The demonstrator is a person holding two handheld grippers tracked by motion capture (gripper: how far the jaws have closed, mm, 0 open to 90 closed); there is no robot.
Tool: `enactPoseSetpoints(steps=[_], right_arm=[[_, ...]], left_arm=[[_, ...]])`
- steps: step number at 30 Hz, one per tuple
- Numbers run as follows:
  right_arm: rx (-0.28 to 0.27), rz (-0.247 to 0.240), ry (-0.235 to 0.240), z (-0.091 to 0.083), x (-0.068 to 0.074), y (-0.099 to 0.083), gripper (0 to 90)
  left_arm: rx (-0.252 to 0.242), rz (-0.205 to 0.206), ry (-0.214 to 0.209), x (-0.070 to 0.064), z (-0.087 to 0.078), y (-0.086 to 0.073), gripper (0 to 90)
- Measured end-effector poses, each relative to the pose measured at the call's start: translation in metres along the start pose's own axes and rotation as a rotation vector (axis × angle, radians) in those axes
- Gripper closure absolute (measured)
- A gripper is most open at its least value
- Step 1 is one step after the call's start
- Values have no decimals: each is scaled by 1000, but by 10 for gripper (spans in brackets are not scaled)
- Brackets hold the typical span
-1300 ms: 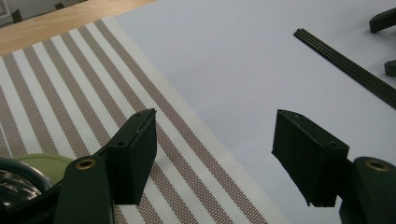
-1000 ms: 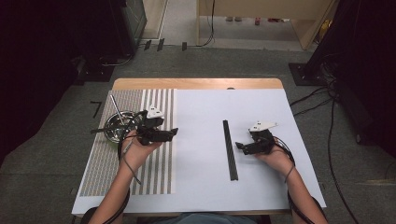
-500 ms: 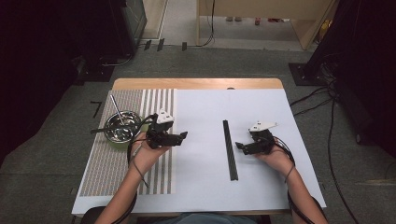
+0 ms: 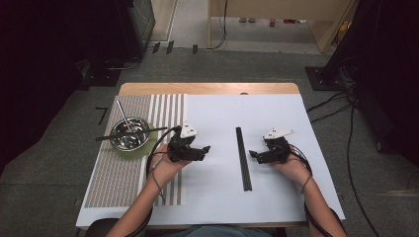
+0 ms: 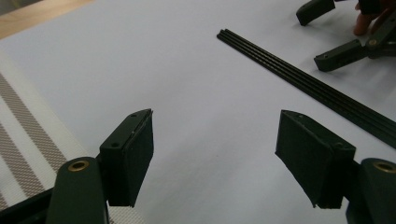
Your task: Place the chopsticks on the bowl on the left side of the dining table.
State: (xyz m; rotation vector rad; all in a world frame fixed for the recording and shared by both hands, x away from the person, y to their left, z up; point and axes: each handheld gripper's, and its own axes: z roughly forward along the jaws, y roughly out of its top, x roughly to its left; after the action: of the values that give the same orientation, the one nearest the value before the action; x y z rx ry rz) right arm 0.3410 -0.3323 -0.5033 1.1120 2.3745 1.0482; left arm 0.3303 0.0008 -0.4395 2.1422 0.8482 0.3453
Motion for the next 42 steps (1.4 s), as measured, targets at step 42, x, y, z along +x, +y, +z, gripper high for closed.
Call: enactPoseSetpoints(steps=[42], right_arm=[[0,-1,0,0,0,0,134]], left_arm=[[67,142,-34,-31,60,-22,238]])
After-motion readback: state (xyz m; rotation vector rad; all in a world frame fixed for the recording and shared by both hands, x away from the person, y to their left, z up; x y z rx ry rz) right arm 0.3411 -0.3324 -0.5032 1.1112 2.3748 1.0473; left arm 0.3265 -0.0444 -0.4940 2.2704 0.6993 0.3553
